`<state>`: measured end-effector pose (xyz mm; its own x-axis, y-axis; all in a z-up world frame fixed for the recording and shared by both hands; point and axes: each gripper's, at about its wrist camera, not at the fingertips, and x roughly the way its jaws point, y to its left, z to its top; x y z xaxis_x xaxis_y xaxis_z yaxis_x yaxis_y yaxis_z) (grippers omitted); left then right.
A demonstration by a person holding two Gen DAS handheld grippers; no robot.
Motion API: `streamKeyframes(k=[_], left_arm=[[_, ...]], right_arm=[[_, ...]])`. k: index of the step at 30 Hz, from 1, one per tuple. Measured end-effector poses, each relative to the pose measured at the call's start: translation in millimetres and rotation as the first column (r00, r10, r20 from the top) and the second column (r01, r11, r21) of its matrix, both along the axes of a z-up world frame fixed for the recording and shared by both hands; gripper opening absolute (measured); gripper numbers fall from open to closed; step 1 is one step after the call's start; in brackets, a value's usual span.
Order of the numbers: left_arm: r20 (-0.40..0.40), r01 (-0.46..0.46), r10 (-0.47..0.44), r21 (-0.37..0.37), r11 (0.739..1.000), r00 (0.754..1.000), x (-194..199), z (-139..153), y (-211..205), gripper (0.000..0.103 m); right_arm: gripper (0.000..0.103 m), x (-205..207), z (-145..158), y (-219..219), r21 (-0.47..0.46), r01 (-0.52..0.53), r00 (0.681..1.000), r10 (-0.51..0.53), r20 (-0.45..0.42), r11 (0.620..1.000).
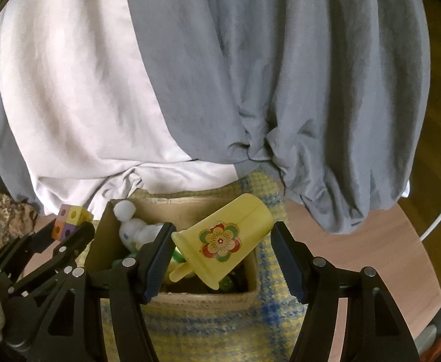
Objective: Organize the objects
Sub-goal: 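Carry the cube block and the yellow cup in both grippers over the box, then open both grippers to drop the cubes and cup into the box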
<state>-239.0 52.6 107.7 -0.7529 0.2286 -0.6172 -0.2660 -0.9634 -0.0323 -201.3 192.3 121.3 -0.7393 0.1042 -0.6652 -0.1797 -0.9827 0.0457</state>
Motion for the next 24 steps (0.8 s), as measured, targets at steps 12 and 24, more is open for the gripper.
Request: streamKeyframes(k=[12,24], left_arm=[[0.051,0.011,-0.010,-0.016,1.000,0.999,-31.1,-9.9,5.1,0.039],[0.010,-0.025,0.025,-0.070,0.997,1.000,-29.9,-13.1,7.4,0.086]], right_arm=[[0.065,-23.5,-10.6,0.4,-0.021,-0.007,0.999,0.008,0.049,1.000],[0.087,-25.7,-12.2,8.8,-0.043,0.015,0.999,-0.013,0.043,0.999]])
